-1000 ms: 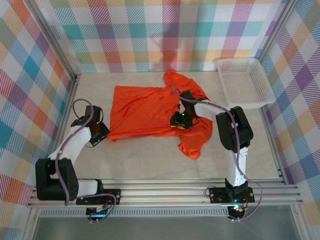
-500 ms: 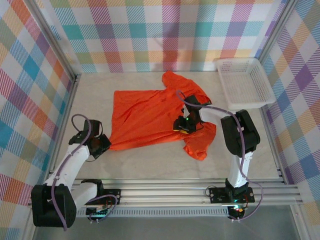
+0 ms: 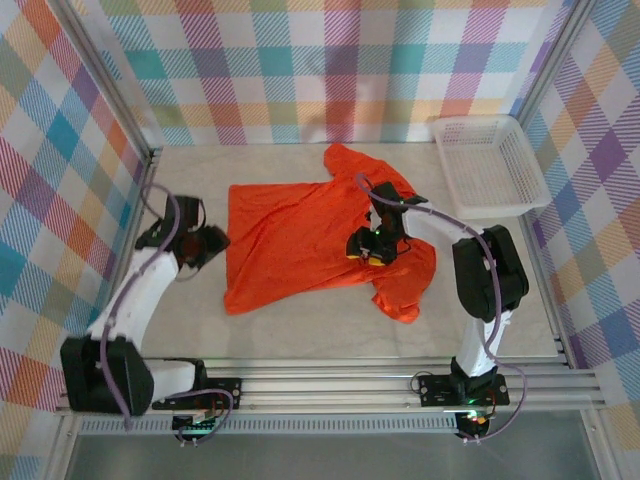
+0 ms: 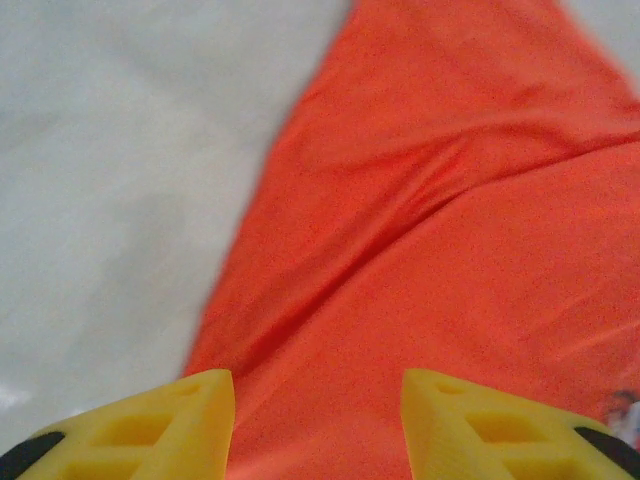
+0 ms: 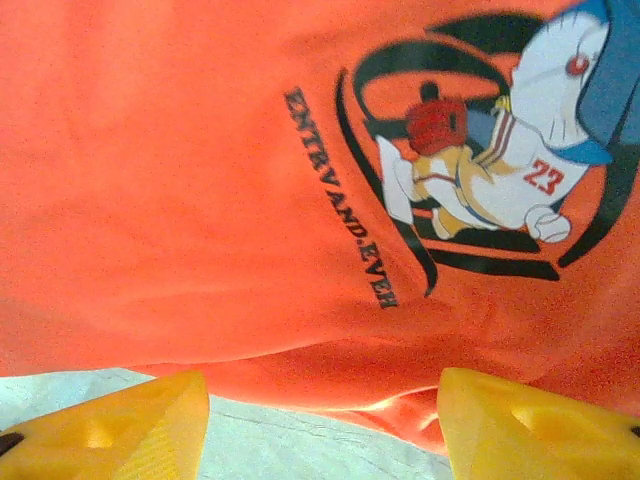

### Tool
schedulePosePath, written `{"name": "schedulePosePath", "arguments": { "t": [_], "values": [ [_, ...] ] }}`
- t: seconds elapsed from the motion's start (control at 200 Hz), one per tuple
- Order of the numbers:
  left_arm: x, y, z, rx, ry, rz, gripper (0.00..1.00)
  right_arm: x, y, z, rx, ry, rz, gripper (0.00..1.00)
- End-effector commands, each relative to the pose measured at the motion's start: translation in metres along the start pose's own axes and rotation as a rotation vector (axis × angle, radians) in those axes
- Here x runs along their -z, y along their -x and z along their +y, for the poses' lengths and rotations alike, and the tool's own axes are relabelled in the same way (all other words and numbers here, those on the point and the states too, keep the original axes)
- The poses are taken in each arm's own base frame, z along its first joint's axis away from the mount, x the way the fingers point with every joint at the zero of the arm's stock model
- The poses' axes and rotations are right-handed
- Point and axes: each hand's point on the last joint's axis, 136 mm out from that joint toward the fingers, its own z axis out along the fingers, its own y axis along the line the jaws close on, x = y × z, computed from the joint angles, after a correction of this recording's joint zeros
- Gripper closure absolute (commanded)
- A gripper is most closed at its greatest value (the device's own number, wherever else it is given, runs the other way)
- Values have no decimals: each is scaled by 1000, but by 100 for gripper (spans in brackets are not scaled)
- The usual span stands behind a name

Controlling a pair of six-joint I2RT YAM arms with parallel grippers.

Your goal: Fold the inside-out t-shirt

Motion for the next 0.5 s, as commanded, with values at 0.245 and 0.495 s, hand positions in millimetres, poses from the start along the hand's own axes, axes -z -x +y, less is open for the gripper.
{"name": "schedulePosePath", "arguments": {
  "t": [0.245, 0.495],
  "values": [
    [-163, 23, -77, -46, -32, 253, 59, -5, -32, -37, -47, -93, 63, 34],
    [-241, 52, -48, 53, 60, 311, 62, 5, -81, -64, -94, -121, 86, 32]
  ]
}}
